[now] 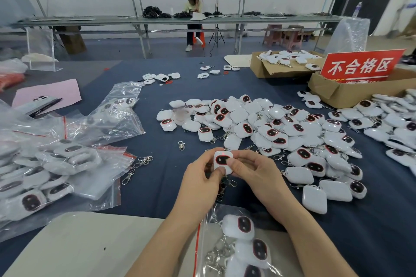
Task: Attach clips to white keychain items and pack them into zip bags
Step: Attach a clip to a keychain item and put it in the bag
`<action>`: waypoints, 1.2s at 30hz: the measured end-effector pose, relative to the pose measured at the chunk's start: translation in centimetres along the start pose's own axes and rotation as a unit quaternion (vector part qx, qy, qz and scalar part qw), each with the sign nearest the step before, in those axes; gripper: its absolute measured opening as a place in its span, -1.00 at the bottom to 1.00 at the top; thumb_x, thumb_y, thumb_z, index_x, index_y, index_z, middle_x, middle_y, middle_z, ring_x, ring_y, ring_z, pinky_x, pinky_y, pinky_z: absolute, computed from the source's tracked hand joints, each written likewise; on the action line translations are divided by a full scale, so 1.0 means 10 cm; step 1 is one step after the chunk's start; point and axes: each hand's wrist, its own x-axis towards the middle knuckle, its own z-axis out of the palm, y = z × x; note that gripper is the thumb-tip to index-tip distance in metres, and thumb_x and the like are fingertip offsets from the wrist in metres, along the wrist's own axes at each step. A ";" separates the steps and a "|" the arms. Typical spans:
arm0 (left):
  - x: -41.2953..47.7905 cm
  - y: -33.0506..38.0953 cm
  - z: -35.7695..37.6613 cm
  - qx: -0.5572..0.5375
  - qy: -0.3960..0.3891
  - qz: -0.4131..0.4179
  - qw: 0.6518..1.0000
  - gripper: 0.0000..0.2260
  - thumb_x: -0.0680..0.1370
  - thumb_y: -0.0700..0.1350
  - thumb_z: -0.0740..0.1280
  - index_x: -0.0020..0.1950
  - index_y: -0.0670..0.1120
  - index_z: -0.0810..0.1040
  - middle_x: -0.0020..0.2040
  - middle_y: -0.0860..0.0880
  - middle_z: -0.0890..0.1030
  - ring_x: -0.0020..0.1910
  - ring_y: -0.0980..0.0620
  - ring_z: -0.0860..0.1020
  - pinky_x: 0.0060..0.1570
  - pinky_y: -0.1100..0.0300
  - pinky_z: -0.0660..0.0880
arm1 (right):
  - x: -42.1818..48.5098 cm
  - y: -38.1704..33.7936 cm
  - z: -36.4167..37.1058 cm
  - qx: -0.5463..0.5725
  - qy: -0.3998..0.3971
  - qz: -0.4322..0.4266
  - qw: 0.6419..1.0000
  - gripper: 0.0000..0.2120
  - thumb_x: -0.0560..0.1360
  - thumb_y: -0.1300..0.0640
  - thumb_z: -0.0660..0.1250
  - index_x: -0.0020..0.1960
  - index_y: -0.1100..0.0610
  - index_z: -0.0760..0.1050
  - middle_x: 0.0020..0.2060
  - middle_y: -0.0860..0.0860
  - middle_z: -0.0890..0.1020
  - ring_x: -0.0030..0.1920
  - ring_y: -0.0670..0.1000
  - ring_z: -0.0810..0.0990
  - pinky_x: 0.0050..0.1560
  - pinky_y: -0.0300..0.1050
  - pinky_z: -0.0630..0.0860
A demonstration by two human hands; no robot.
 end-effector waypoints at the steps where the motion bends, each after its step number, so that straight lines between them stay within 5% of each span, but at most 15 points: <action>1: 0.00 0.01 0.00 -0.002 -0.001 -0.002 1.000 -0.56 0.59 -0.30 0.37 0.05 0.31 0.55 -0.07 0.30 0.68 -0.04 0.28 0.63 -0.03 0.41 0.53 | 0.00 0.00 0.00 -0.001 0.001 -0.001 1.000 -0.88 0.53 0.18 0.45 0.07 0.10 0.65 -0.09 0.00 0.76 -0.03 -0.03 0.73 0.02 -0.23 0.62; 14: -0.01 0.01 -0.01 -0.045 -0.025 0.013 0.999 -0.73 0.63 -0.13 0.37 0.32 0.08 0.60 0.07 0.14 0.71 0.07 0.13 0.66 0.13 0.13 0.59 | -0.02 -0.02 0.04 0.068 0.044 0.012 0.997 -0.81 0.62 0.23 0.31 0.21 0.13 0.59 -0.07 0.09 0.74 -0.03 0.07 0.74 -0.06 -0.14 0.67; 20: -0.03 -0.02 0.03 -0.005 0.002 0.017 1.000 -0.64 0.52 -0.01 0.51 0.17 0.36 0.50 0.12 0.19 0.56 -0.12 0.24 0.55 -0.08 0.42 0.47 | -0.09 -0.05 0.00 0.122 -0.122 0.018 0.985 -0.69 0.68 0.16 0.21 0.38 0.09 0.53 0.21 0.15 0.66 0.24 0.17 0.63 0.28 0.01 0.55; 27: -0.05 -0.02 0.04 0.027 -0.028 0.038 0.999 -0.50 0.59 -0.17 0.41 0.28 0.38 0.36 0.16 0.15 0.53 -0.02 0.26 0.55 -0.02 0.44 0.45 | -0.04 -0.02 0.02 0.121 0.010 0.026 0.992 -0.72 0.65 0.21 0.25 0.33 0.11 0.57 0.04 0.14 0.73 0.05 0.18 0.72 0.06 -0.01 0.67; 31: -0.03 -0.06 0.04 0.016 0.010 0.027 0.999 -0.55 0.60 -0.16 0.39 0.24 0.38 0.40 0.09 0.10 0.53 -0.04 0.20 0.57 -0.07 0.41 0.48 | -0.06 -0.04 0.04 0.062 -0.041 0.012 0.997 -0.63 0.63 0.25 0.29 0.39 -0.01 0.48 0.03 0.11 0.73 0.08 0.09 0.71 0.13 -0.05 0.64; 36: -0.02 -0.10 0.04 0.016 0.012 0.017 1.000 -0.52 0.61 -0.15 0.40 0.45 0.21 0.40 0.02 -0.05 0.54 -0.08 0.12 0.58 -0.09 0.38 0.48 | -0.07 -0.06 0.05 0.012 -0.043 -0.001 0.999 -0.54 0.60 0.27 0.33 0.42 -0.08 0.42 -0.07 0.08 0.75 -0.04 0.00 0.71 0.07 -0.13 0.64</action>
